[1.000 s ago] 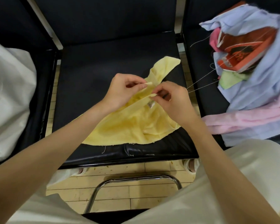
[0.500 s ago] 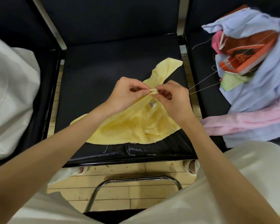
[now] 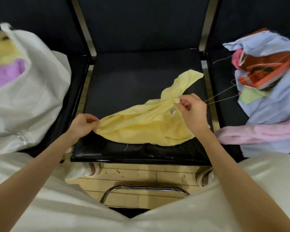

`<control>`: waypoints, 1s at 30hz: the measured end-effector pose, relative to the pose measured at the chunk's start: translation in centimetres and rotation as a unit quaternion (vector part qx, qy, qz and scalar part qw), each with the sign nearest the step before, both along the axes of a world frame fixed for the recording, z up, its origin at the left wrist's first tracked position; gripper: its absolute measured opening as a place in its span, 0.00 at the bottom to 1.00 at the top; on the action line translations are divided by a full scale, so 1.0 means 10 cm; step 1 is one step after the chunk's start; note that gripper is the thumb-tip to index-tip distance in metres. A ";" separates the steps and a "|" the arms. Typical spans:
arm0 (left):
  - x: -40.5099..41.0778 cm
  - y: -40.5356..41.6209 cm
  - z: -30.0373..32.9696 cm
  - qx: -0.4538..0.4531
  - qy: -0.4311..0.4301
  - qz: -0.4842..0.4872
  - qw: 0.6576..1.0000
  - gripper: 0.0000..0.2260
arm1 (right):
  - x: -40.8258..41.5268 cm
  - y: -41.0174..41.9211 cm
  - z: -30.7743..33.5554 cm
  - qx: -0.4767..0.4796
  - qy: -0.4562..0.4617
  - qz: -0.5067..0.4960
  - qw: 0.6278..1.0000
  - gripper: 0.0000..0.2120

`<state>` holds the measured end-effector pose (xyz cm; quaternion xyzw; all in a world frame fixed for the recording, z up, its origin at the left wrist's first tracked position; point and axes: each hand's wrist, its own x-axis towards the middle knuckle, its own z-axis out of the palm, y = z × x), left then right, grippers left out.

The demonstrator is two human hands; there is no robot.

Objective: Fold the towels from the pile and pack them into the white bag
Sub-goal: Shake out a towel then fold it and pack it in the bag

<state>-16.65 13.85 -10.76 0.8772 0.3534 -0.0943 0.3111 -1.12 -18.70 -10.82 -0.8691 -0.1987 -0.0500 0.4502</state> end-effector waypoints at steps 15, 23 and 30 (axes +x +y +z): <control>-0.03 0.05 -0.03 0.053 -0.006 0.049 0.997 0.08 | -0.17 0.15 0.12 -0.063 0.049 -0.039 0.996 0.05; -0.08 0.02 0.13 0.065 -0.024 0.050 0.996 0.03 | -0.23 0.04 0.40 -0.033 0.044 -0.072 0.996 0.04; 0.01 0.15 0.76 0.044 -0.176 0.136 0.974 0.06 | -0.23 0.02 0.94 0.069 0.009 -0.141 0.988 0.08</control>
